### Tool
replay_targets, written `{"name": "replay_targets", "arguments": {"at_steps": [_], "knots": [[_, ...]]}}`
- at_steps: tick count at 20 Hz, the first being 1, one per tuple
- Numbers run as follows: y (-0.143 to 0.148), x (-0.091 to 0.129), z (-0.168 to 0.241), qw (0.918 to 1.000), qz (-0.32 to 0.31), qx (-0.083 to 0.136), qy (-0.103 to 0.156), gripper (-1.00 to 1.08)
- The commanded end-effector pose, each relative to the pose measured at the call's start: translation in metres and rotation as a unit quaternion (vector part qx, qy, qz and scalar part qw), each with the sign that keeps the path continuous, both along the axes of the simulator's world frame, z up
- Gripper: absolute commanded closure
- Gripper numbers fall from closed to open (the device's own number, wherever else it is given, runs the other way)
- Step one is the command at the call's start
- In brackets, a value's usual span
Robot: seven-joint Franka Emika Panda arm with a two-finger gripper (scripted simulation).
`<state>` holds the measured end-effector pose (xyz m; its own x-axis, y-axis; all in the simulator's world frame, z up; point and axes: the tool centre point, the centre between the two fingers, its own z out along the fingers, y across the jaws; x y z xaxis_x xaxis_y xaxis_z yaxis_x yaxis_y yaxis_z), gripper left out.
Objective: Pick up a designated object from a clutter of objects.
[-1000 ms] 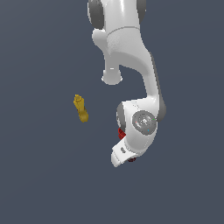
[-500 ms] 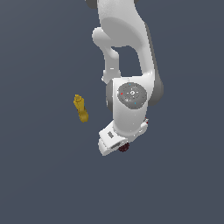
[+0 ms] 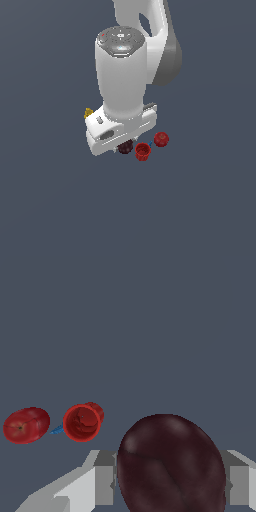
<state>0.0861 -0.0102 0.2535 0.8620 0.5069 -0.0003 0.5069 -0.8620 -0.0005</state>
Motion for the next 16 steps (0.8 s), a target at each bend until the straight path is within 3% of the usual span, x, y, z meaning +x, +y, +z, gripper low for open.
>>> {"name": "replay_targets", "arguments": {"at_steps": [1, 9, 16], "knots": [[-0.014, -0.006, 0.028, 1.0000, 0.000, 0.000, 0.000, 1.08], [-0.055, -0.020, 0.108, 1.0000, 0.000, 0.001, 0.000, 1.08], [-0.077, -0.026, 0.150, 1.0000, 0.000, 0.000, 0.000, 1.08]]}}
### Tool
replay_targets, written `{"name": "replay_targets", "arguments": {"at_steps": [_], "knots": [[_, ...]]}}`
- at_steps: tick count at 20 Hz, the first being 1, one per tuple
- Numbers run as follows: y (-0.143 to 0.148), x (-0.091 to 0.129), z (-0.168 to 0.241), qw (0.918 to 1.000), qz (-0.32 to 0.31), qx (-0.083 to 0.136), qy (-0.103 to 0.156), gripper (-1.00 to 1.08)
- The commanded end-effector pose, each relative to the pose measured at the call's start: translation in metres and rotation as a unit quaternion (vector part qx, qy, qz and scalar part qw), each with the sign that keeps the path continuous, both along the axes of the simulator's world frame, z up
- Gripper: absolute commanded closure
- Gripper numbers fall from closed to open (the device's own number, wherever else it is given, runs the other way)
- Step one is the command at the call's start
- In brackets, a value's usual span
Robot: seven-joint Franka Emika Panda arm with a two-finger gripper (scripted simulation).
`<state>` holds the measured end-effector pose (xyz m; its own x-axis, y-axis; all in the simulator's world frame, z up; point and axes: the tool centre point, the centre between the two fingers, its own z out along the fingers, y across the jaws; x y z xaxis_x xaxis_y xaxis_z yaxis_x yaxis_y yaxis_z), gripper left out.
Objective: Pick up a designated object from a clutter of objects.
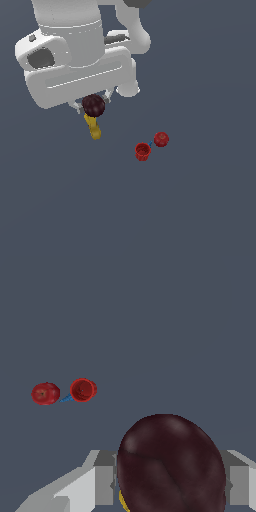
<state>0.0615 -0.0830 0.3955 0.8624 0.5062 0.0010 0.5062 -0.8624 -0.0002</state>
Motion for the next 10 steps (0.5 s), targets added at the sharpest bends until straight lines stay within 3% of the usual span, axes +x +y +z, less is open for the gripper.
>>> {"name": "replay_targets", "arguments": {"at_steps": [1, 10], "knots": [[-0.006, -0.002, 0.011, 1.0000, 0.000, 0.000, 0.000, 1.08], [-0.011, -0.001, 0.020, 1.0000, 0.000, 0.000, 0.000, 1.08]]}}
